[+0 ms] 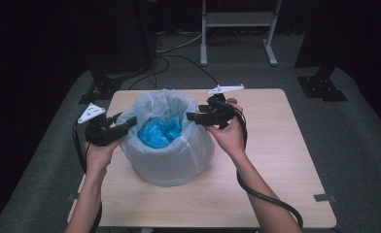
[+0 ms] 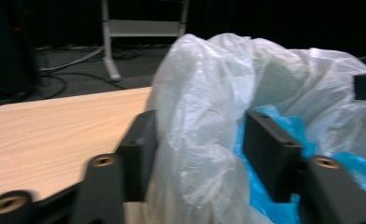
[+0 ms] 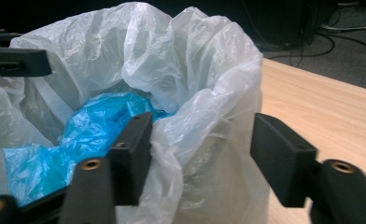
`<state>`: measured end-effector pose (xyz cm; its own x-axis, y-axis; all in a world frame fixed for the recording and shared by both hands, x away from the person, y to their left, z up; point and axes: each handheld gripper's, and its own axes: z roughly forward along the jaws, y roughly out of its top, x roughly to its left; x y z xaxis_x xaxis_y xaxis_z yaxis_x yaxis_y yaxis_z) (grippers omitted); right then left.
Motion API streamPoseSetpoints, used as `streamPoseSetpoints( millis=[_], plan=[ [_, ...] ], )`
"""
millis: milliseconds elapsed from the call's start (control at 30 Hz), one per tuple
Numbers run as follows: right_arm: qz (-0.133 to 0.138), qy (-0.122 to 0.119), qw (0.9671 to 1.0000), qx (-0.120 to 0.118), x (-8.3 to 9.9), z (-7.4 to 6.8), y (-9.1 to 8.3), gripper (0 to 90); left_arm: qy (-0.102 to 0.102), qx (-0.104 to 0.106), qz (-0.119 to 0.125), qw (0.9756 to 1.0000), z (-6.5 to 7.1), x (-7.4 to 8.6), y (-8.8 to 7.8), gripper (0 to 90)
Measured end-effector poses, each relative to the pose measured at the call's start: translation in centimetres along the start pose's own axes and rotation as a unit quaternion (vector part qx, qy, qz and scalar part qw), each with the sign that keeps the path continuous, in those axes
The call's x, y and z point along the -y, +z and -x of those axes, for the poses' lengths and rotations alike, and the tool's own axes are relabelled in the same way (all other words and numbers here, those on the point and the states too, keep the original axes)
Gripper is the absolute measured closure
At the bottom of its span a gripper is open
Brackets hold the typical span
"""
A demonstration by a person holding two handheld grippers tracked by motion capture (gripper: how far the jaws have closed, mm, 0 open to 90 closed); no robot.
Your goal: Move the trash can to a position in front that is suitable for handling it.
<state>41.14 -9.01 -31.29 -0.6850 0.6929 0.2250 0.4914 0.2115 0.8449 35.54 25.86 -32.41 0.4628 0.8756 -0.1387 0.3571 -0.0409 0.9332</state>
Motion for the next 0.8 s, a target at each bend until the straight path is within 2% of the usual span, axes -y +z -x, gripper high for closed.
streamPoseSetpoints(
  millis=[33,133,167,233,267,333,433,500,567,633,667,700,800],
  plan=[
    [0.0,0.0,1.0,0.002,0.0,-0.1,0.1,44.9,-0.005,-0.005,0.005,1.0,0.1,-0.1,-0.1,51.4],
    [0.002,-0.006,0.9998,0.02,0.1,-0.6,0.2,52.3,0.013,-0.021,0.01,0.9997,0.5,-0.3,-0.4,64.0],
    [0.006,-0.006,0.9995,0.029,0.2,-0.8,0.3,57.3,0.021,-0.025,0.015,0.9993,0.7,-0.5,-0.5,72.9],
    [0.01,-0.004,0.9993,0.036,0.2,-0.9,0.3,61.9,0.024,-0.024,0.017,0.9993,0.8,-0.6,-0.6,81.2],
    [0.01,-0.004,0.9993,0.036,0.2,-0.9,0.3,61.9,0.027,-0.022,0.019,0.9992,0.9,-0.7,-0.7,81.2],
    [0.01,-0.011,0.9986,0.05,0.2,-1.0,0.5,67.1,0.033,-0.015,0.019,0.9992,1.1,-1.0,-0.9,87.0],
    [0.012,-0.008,0.998,0.062,0.0,-1.1,0.5,74.4,0.035,0.002,0.023,0.9991,1.3,-1.4,-1.1,88.9],
    [0.015,-0.007,0.9973,0.071,-0.3,-1.2,0.4,79.5,0.029,0.018,0.026,0.9991,1.5,-1.6,-1.1,89.0],
    [0.019,0.004,0.9972,0.073,-0.7,-1.2,0.3,86.2,0.027,0.032,0.027,0.9988,1.8,-1.7,-1.1,89.0],
    [0.021,0.019,0.9973,0.067,-1.1,-1.2,0.2,87.5,0.019,0.049,0.031,0.9981,2.1,-1.9,-1.0,89.0],
    [0.023,0.034,0.9978,0.053,-1.4,-1.3,0.2,88.5,0.011,0.063,0.033,0.9974,2.2,-2.1,-1.1,89.0],
    [0.023,0.034,0.9978,0.053,-1.4,-1.3,0.2,88.5,0.007,0.071,0.034,0.9969,2.3,-2.2,-1.1,89.0],
    [0.033,0.057,0.9976,0.023,-1.6,-1.7,0.2,88.9,-0.006,0.095,0.039,0.9947,2.7,-2.5,-1.1,89.1]
  ],
)
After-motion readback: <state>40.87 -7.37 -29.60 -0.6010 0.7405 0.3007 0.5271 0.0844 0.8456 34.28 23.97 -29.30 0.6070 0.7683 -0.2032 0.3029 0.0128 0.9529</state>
